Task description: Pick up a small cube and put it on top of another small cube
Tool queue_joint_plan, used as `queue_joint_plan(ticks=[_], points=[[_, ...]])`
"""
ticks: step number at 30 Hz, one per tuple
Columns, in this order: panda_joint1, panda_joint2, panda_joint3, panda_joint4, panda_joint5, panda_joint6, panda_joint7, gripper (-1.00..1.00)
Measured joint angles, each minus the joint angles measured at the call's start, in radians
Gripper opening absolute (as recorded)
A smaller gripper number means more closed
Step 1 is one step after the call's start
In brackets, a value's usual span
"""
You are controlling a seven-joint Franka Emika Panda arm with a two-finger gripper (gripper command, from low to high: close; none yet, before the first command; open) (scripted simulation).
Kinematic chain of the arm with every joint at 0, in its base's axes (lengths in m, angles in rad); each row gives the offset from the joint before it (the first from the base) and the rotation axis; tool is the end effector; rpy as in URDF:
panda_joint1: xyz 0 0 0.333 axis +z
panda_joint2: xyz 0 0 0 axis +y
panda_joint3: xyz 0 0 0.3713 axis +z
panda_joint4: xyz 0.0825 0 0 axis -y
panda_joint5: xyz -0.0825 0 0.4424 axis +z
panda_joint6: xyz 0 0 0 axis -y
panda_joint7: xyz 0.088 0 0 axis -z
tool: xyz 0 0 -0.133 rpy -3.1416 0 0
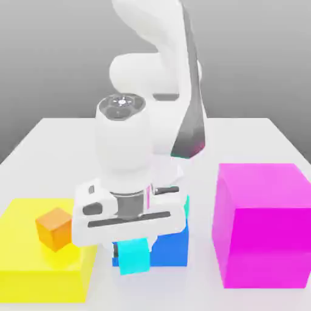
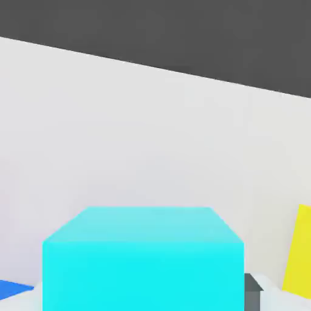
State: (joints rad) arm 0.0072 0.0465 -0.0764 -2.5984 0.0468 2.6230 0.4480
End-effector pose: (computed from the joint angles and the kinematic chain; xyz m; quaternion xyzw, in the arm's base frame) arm 0.4669 -0.0332 0.2156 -0.9612 0.2754 0.0125 0.0074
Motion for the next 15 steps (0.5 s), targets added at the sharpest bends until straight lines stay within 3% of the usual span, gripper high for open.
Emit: queue_joint_plan(ticks=[15], points=[[0.062,-0.542,0.089,-0.199,-0.014,-0.325,0.053,-1.0]])
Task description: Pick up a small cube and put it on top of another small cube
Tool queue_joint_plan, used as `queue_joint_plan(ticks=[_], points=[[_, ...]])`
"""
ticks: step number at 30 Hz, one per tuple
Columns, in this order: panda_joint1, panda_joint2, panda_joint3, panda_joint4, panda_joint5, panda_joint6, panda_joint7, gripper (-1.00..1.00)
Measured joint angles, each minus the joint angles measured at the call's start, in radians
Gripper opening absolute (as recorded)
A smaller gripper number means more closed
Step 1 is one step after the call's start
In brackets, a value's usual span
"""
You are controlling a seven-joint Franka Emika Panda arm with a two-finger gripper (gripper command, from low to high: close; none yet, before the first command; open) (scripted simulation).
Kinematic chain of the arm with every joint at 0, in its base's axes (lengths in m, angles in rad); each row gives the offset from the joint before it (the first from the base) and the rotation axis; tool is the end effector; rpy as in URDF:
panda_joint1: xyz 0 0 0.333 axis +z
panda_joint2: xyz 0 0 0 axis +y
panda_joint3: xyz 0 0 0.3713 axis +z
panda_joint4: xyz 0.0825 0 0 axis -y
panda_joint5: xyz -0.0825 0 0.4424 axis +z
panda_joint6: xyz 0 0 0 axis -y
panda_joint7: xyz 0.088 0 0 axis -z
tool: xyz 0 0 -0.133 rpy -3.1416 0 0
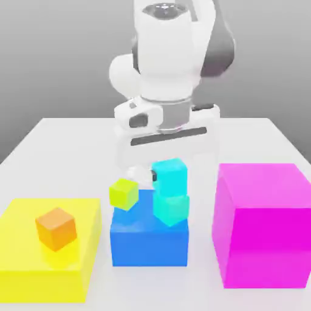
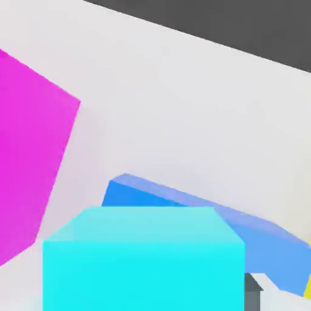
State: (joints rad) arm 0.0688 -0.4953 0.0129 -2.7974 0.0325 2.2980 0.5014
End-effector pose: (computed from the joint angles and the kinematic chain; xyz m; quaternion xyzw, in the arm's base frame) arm 0.3667 0.0308 0.3315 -0.9755 0.2196 0.0045 0.0081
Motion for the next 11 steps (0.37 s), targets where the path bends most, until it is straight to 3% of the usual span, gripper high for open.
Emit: queue_joint_plan(ticks=[3,7,8,11], points=[[0.003,-0.041,0.018,-0.04,-0.002,0.002,0.007,-1.0],[-0.001,0.059,0.028,-0.093,0.0,0.156,0.007,-1.0],[-0.002,0.077,0.029,-0.102,0.0,0.182,0.007,1.0],[-0.002,0.077,0.029,-0.102,0.0,0.182,0.007,1.0]])
